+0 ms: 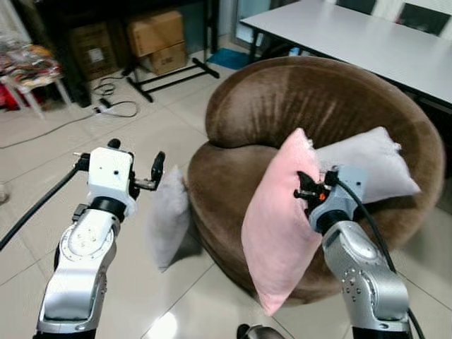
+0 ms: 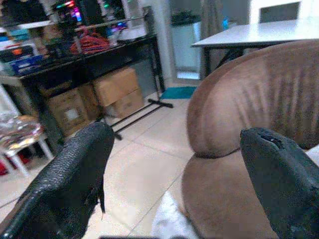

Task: Move the pillow to the sofa from floor

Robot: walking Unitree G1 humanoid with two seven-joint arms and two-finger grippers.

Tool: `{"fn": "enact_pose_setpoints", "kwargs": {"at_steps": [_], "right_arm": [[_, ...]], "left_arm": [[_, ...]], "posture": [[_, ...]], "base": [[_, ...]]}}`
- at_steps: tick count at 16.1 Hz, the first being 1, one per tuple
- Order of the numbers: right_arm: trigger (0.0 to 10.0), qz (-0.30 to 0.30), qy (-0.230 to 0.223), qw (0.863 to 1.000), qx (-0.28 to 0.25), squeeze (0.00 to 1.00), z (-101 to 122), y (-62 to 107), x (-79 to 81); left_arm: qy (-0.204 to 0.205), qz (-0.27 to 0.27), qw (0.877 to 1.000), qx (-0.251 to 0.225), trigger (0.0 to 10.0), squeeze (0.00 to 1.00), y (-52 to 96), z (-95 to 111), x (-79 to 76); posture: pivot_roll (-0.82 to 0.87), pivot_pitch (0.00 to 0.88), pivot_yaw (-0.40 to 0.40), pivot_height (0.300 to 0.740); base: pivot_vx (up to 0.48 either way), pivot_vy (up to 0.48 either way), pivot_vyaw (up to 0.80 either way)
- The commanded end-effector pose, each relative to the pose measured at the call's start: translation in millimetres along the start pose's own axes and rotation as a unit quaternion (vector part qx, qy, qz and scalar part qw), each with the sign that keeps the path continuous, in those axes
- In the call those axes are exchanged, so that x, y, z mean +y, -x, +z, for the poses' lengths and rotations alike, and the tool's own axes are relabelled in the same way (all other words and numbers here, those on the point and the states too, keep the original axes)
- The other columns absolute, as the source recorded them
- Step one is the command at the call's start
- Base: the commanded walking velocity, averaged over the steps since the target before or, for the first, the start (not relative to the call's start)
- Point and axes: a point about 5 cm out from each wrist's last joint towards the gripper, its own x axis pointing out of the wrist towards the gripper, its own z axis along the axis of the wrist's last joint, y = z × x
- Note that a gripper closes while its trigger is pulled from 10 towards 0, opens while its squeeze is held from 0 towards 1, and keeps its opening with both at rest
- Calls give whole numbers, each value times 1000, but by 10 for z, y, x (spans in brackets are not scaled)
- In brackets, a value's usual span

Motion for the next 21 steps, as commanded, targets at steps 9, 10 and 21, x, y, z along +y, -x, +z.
{"fn": "enact_pose_setpoints", "kwargs": {"at_steps": [9, 10, 21], "right_arm": [[10000, 26, -13, 999, -37, 0, 137, -38, 103], [10000, 28, -13, 999, -36, 0, 140, -48, 106], [10000, 53, 6, 998, -22, 0, 133, -101, 158]], "left_arm": [[-3, -16, 1000, -2, 10000, 0, -85, 24, 14], [-4, -15, 1000, -3, 10000, 0, -96, 26, 19], [14, -24, 1000, -5, 10000, 0, -62, 10, 9]], "posture": [[17, 0, 12, 740], [17, 0, 12, 740], [14, 0, 8, 740]], "base": [[0, 404, -533], [0, 420, 0], [149, 0, 191]]}}
